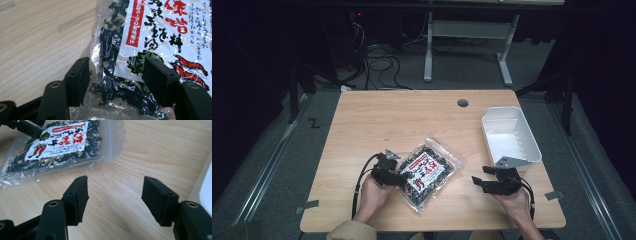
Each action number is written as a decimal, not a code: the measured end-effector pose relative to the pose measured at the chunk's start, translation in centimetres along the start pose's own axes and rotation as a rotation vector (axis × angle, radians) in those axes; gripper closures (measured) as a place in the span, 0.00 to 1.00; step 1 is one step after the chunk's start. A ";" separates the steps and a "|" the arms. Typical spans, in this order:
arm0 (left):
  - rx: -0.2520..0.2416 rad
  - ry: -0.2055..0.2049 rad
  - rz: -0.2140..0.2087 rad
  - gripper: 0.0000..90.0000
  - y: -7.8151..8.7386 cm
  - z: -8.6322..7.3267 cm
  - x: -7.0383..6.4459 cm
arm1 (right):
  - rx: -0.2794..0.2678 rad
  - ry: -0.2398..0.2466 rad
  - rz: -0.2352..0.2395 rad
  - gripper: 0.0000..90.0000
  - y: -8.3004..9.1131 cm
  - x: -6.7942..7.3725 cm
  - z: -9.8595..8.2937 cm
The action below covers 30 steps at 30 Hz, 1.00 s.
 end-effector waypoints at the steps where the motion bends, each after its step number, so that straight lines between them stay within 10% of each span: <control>1: 0.003 -0.005 -0.003 0.43 0.0 0.0 -0.1 | -0.004 0.008 0.001 0.42 -0.1 0.0 0.1; 30: 0.022 -0.049 -0.040 0.43 -0.1 -0.4 -1.7 | 0.075 0.004 -0.029 0.53 -5.2 0.5 4.0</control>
Point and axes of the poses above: each handheld gripper's, and its own axes: y roughly backward along the jaws, z roughly out of its top, x roughly to its left, the point moved 9 cm from there along -y, roughly forward along the jaws, and after that the axes turned 7 degrees about -z, right-handed, at the moved point
